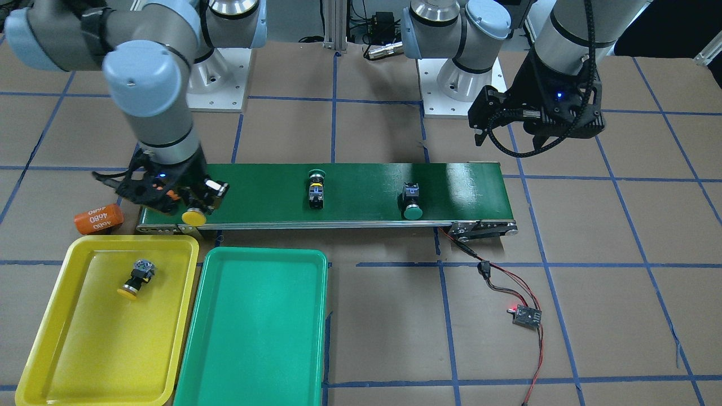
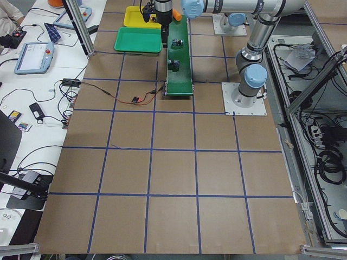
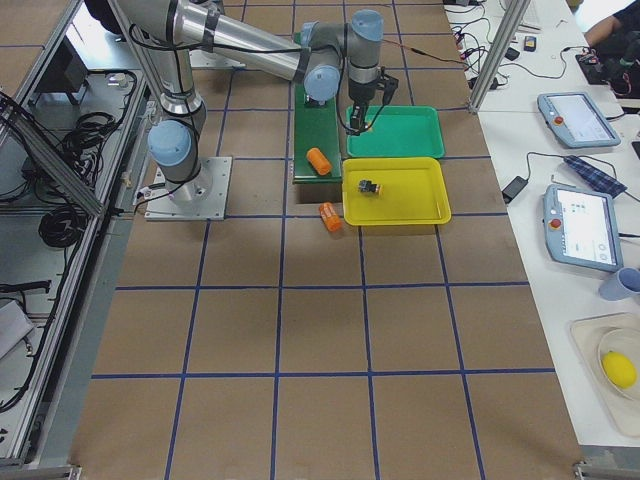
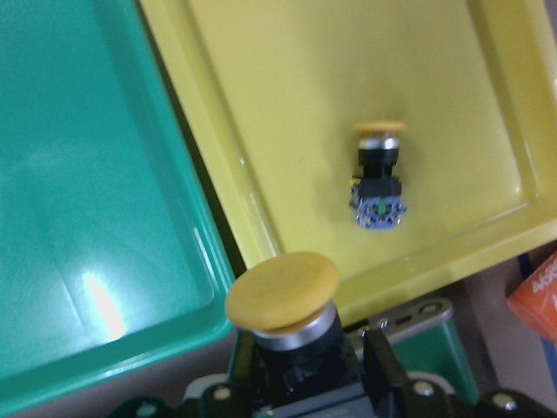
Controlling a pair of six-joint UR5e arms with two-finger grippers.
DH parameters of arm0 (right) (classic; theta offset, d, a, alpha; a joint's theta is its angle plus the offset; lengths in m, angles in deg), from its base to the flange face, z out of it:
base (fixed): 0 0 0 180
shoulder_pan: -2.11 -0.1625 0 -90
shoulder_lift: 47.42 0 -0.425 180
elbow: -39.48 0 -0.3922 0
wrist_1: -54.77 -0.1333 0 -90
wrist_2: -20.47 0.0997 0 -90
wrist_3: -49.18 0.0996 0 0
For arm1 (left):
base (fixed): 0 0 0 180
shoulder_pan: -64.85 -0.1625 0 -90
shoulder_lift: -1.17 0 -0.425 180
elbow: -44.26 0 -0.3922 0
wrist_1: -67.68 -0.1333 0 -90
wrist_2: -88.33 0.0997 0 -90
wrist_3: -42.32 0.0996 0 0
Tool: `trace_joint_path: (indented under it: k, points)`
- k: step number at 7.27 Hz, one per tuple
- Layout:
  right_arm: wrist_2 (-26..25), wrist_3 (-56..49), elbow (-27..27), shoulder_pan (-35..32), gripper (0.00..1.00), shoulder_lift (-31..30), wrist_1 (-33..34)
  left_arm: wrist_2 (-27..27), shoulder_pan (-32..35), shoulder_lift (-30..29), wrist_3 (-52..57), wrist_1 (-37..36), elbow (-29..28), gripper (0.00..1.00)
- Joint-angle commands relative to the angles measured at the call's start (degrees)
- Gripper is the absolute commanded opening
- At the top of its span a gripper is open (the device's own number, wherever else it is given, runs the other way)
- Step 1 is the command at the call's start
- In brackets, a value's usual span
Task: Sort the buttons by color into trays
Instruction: 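Carry the yellow button with the right gripper into the yellow tray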
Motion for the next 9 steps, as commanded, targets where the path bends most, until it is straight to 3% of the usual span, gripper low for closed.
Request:
trace_joint_path:
  k: [1,2,3,4,7,9]
  points:
    - [0.25,-1.13,3.85,2.34,0.0,8.84,9.54,0.17,-0.01,-0.07,-0.05,-0.06,-0.01,1.0]
    - [0.43,-1.13,3.94,2.25,0.0,12.96,16.64,0.17,-0.09,-0.07,-0.05,-0.06,-0.1,1.0]
    - [0.34,-1.39,3.94,1.99,0.15,15.44,21.41,0.17,-0.1,-0.07,-0.05,-0.06,-0.19,1.0]
    - [0.25,-1.91,3.94,1.98,0.98,16.68,21.98,0.17,-0.1,-0.07,-0.05,-0.06,-0.01,1.0]
    - [0.08,-1.22,2.71,1.11,1.0,14.86,21.11,0.17,-0.1,-0.16,-0.05,-0.15,-0.36,1.0]
    - [0.08,-1.04,-3.05,-0.03,1.0,8.56,17.43,0.17,-0.1,-0.16,-0.05,-0.24,-0.36,1.0]
